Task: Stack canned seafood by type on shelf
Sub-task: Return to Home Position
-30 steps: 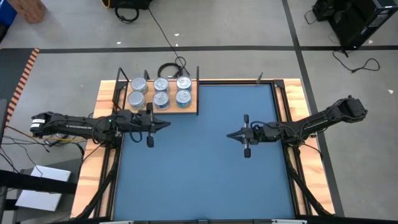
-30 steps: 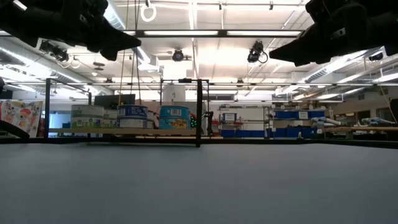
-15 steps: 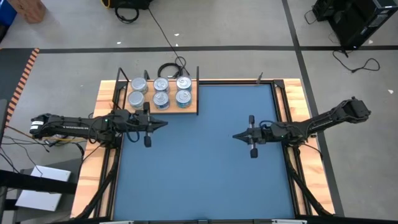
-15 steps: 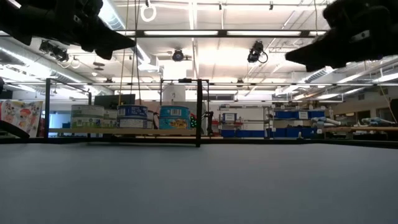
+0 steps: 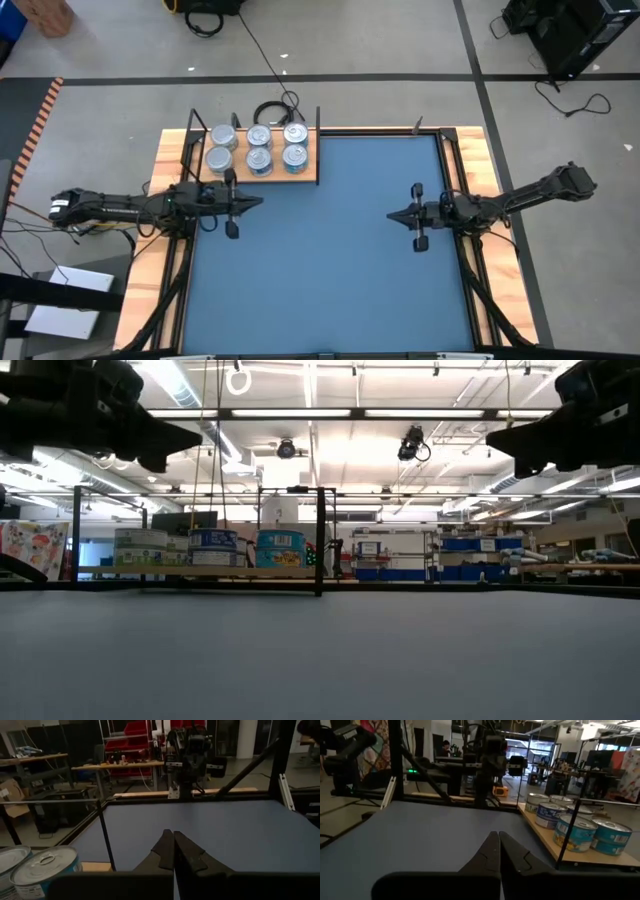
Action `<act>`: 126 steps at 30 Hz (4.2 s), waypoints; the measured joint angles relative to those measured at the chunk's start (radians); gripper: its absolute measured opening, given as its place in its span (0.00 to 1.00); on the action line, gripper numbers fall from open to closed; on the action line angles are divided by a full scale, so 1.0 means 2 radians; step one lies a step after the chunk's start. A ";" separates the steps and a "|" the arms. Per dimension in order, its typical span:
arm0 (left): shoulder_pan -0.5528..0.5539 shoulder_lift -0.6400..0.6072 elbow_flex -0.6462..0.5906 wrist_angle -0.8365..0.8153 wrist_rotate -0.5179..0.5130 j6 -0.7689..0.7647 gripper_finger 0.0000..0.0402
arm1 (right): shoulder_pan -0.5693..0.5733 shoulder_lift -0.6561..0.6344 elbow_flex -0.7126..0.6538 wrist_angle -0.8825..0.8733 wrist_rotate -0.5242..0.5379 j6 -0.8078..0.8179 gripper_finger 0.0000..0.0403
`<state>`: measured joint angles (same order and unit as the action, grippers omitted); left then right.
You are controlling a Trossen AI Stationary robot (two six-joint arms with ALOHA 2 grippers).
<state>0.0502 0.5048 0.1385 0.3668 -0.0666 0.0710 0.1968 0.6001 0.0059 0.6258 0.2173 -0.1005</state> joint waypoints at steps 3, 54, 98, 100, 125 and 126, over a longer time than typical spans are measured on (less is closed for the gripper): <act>0.000 -0.027 -0.005 -0.016 0.000 0.000 0.00 | 0.004 -0.024 0.000 -0.028 0.011 0.000 0.00; 0.025 -0.251 -0.065 -0.175 0.053 0.005 0.00 | 0.001 -0.291 0.000 -0.287 0.001 0.021 0.00; 0.034 -0.251 -0.064 -0.175 0.038 0.025 0.00 | 0.000 -0.286 0.000 -0.280 0.065 -0.002 0.03; 0.034 -0.252 -0.064 -0.173 0.034 0.025 0.00 | -0.003 -0.286 0.000 -0.280 0.065 0.007 0.04; 0.035 -0.250 -0.063 -0.170 -0.048 0.012 0.00 | -0.067 -0.249 0.000 -0.290 -0.022 0.045 0.00; 0.035 -0.250 -0.063 -0.170 -0.047 0.005 0.00 | -0.073 -0.252 0.000 -0.291 -0.023 0.045 0.00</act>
<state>0.1200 0.0055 0.0123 0.0264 -0.1599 0.0814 0.0502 0.0969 0.0063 0.0446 0.1711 -0.0107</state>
